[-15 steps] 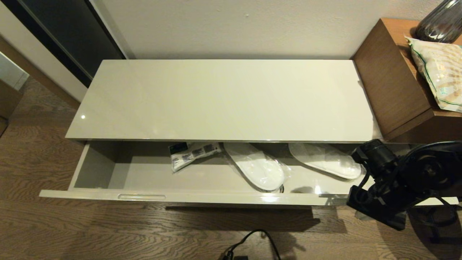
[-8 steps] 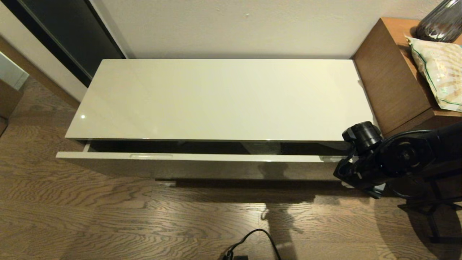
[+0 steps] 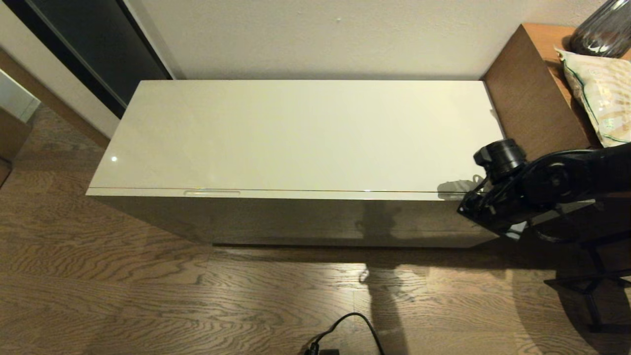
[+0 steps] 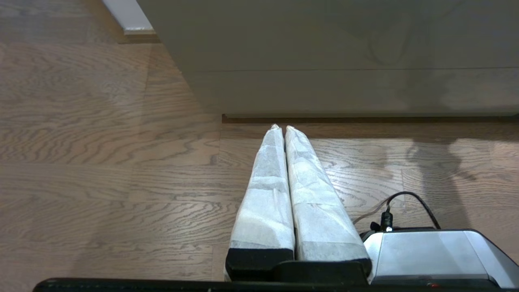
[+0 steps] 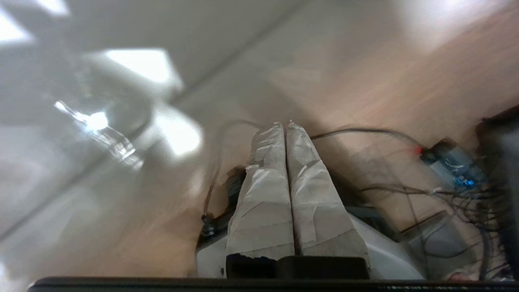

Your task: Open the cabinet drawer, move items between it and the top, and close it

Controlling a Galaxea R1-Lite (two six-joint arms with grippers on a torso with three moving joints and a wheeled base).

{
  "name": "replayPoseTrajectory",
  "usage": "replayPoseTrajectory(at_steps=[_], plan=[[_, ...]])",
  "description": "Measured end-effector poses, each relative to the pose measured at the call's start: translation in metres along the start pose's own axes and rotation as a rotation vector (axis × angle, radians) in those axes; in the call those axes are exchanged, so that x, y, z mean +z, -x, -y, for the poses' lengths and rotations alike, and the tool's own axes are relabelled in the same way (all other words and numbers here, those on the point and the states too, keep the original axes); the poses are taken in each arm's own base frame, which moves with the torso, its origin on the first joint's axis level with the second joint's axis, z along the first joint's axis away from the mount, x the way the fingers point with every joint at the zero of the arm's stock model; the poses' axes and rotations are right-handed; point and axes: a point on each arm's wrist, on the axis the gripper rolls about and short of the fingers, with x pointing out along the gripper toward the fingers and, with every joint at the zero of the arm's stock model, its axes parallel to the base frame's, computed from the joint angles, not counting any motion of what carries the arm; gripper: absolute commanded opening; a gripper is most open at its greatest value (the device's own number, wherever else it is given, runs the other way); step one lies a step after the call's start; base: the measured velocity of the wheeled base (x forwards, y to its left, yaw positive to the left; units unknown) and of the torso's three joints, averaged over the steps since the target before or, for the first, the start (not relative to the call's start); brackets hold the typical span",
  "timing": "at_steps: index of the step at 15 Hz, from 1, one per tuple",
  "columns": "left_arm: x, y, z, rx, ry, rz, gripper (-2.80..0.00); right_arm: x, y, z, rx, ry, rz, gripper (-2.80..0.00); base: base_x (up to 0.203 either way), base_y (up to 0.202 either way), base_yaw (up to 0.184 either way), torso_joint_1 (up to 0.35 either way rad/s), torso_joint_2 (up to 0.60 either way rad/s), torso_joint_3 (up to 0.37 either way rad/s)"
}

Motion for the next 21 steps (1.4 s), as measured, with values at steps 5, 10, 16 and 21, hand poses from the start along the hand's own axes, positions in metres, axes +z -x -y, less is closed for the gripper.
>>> replayPoseTrajectory(at_steps=[5,10,16,21], plan=[[0.0,0.0,0.0,0.0,0.0,0.0,-2.8,-0.035,0.083,0.054,-0.015,0.059,-0.024,-2.8,0.0,0.0,0.0,0.0,0.0,0.0],[0.0,0.0,0.0,0.0,0.0,0.0,-2.8,-0.077,0.206,0.14,-0.011,0.091,0.123,-2.8,0.0,0.0,0.0,0.0,0.0,0.0],[0.0,0.0,0.0,-0.001,0.0,0.0,-2.8,-0.193,0.28,0.264,-0.074,0.198,0.214,-2.8,0.0,0.0,0.0,0.0,0.0,0.0],[0.0,0.0,0.0,0.0,0.0,-0.001,-2.8,-0.237,0.27,0.291,0.109,0.381,0.54,-2.8,0.0,0.0,0.0,0.0,0.0,0.0]])
